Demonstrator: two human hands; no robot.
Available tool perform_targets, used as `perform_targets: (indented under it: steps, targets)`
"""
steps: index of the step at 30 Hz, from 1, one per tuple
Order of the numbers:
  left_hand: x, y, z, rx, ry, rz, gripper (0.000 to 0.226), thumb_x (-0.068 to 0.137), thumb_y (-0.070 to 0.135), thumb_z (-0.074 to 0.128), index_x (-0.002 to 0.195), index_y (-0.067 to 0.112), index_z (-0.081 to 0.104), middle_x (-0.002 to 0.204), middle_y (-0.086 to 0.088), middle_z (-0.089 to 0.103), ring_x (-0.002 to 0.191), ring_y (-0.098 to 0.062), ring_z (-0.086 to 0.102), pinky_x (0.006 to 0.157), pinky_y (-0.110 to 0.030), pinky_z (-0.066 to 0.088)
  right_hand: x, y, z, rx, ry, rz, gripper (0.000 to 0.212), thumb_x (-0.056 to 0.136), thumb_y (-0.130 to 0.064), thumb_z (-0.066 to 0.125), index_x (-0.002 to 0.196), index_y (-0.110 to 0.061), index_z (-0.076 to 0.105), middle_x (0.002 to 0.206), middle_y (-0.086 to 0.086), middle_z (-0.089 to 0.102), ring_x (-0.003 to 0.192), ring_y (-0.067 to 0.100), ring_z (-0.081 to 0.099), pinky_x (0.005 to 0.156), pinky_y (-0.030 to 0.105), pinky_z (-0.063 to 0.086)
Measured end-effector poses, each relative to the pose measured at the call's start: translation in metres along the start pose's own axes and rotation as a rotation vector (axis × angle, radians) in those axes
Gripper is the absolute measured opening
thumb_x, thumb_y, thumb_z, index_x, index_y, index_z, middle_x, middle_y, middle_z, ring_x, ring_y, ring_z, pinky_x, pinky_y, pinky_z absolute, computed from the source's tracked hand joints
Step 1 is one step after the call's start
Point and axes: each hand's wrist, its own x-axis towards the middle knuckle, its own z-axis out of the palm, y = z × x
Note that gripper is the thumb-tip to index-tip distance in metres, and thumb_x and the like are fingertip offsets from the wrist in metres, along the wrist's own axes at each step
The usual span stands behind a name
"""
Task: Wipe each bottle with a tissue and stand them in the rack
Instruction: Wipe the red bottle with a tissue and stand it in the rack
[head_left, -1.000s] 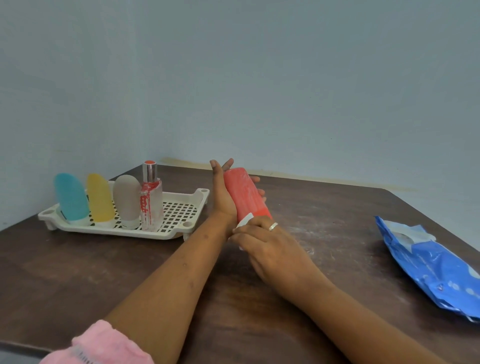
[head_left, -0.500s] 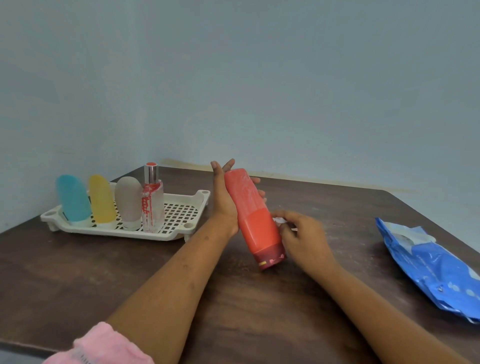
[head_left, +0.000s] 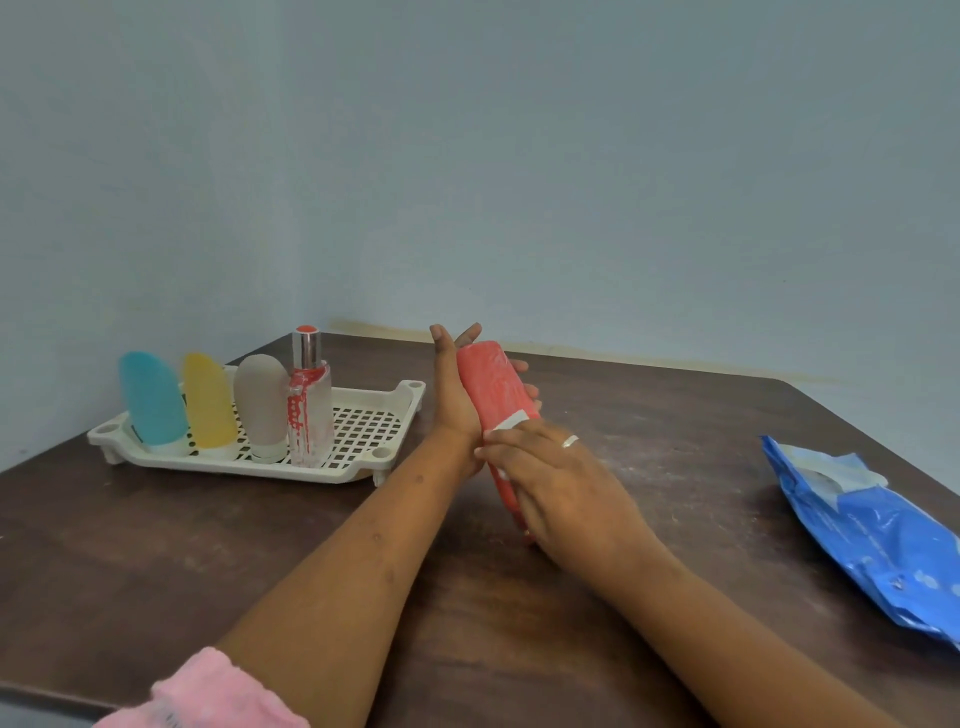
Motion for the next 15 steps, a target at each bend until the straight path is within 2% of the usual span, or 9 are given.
perform_targets:
  steps: [3, 5, 7, 9, 12, 15]
  targets:
    - [0.0, 0.001, 0.0, 0.009, 0.001, -0.007, 0.082, 0.075, 0.078, 0.032, 0.133, 0.022, 0.048, 0.081, -0.017, 0.067, 0.062, -0.032, 0.063, 0.067, -0.042, 0.054, 0.0, -0.005, 0.0, 0.026, -0.037, -0.115, 0.033, 0.084, -0.009, 0.048, 0.11, -0.017, 0.067, 0.115, -0.002, 0.065, 0.111, 0.013, 0.053, 0.102, 0.022, 0.034]
    - [0.0, 0.001, 0.0, 0.005, -0.012, -0.013, 0.088, 0.068, 0.079, 0.036, 0.134, 0.022, 0.047, 0.08, -0.016, 0.067, 0.062, -0.032, 0.063, 0.067, -0.042, 0.053, 0.0, -0.005, -0.001, 0.0, -0.037, -0.159, 0.035, 0.084, -0.01, 0.044, 0.108, -0.017, 0.069, 0.113, -0.003, 0.067, 0.11, 0.012, 0.054, 0.102, 0.023, 0.032]
    - [0.001, 0.001, 0.0, -0.012, -0.012, -0.01, 0.089, 0.068, 0.079, 0.037, 0.134, 0.021, 0.047, 0.08, -0.016, 0.067, 0.063, -0.033, 0.062, 0.068, -0.042, 0.053, 0.0, -0.004, -0.002, -0.028, -0.036, -0.144, 0.034, 0.083, -0.013, 0.046, 0.107, -0.021, 0.069, 0.113, -0.008, 0.066, 0.11, 0.01, 0.053, 0.1, 0.026, 0.037]
    - [0.001, 0.0, 0.0, -0.023, -0.001, -0.003, 0.084, 0.074, 0.079, 0.034, 0.132, 0.02, 0.047, 0.08, -0.017, 0.066, 0.062, -0.033, 0.062, 0.067, -0.042, 0.054, 0.001, 0.0, -0.002, -0.03, -0.036, -0.109, 0.033, 0.083, -0.015, 0.048, 0.107, -0.024, 0.068, 0.113, -0.01, 0.066, 0.111, 0.009, 0.054, 0.098, 0.029, 0.041]
    - [0.0, 0.0, 0.0, -0.009, 0.006, 0.012, 0.071, 0.086, 0.075, 0.026, 0.126, 0.022, 0.051, 0.078, -0.016, 0.065, 0.062, -0.032, 0.063, 0.066, -0.042, 0.055, 0.003, 0.008, -0.005, 0.018, -0.015, -0.01, 0.038, 0.083, -0.021, 0.04, 0.11, -0.021, 0.067, 0.116, -0.005, 0.066, 0.111, 0.013, 0.057, 0.096, 0.03, 0.043]
    - [-0.003, -0.001, 0.001, 0.019, 0.014, 0.008, 0.071, 0.085, 0.075, 0.027, 0.126, 0.022, 0.052, 0.078, -0.014, 0.066, 0.064, -0.029, 0.065, 0.067, -0.041, 0.055, 0.002, 0.015, -0.006, 0.173, 0.03, 0.161, 0.044, 0.087, -0.024, 0.035, 0.12, -0.016, 0.063, 0.125, 0.001, 0.062, 0.118, 0.016, 0.054, 0.103, 0.023, 0.034]
